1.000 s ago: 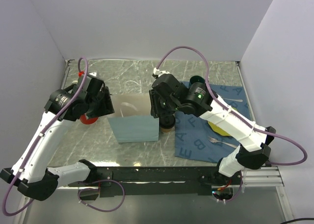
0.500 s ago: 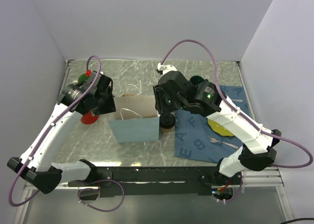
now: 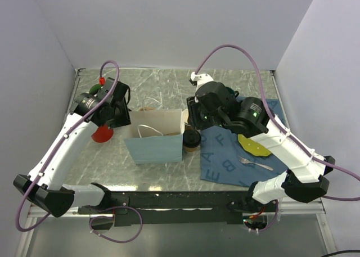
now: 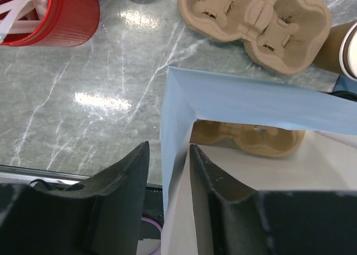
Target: Pack the takeout coffee
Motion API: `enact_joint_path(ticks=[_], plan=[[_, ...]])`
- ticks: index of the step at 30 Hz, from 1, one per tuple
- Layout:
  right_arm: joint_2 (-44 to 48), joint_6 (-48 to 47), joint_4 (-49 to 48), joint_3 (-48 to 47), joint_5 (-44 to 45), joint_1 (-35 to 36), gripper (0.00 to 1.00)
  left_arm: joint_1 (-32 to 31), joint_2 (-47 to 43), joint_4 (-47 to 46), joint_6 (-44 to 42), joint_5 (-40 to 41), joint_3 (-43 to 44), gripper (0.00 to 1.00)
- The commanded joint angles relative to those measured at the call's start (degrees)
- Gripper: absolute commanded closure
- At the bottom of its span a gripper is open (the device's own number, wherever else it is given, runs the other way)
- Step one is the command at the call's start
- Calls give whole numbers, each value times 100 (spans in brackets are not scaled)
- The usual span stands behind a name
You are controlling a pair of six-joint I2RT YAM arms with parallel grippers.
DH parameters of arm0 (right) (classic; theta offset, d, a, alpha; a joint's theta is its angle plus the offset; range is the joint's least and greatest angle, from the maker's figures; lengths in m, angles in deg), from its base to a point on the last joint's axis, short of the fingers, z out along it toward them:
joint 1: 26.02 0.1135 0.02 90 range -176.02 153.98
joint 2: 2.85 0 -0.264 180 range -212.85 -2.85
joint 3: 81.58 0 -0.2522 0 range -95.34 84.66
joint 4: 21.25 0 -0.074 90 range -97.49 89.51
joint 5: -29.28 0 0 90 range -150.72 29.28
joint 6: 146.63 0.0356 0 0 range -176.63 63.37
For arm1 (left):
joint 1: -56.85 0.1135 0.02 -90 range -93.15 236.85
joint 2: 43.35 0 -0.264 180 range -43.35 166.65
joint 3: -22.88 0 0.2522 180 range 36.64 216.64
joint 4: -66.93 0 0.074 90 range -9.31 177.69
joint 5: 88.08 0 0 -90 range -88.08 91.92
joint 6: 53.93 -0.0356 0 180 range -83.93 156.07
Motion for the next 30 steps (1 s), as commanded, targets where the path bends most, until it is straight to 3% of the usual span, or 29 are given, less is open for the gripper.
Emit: enact_joint_path(ticks=[1,8,12,15,19,23,28,30], plan=[[181,-109,-205,301,-72,-100,63,118,-33,-244,-176,47,236,62],[339,-241,-416,644,-231,-268,63,154,-24,-165,-185,-6,271,74],[366,-241,-496,863,-310,-408,62,154,-42,-33,-185,-94,376,93],[409,-250,-645,1170,-389,-601,60,154,-138,108,-176,-252,368,99],[436,-232,-1163,1804,-977,-1232,56,154,-288,222,-185,-516,289,99],[77,-408,-1305,1954,-1022,-1428,39,154,-358,310,-220,-630,96,99],[-451,-496,-1278,1936,-916,-1498,31,163,-463,495,-317,-349,-62,99],[-600,-470,-1296,2033,-978,-1498,28,163,-499,529,-282,-279,-98,93]])
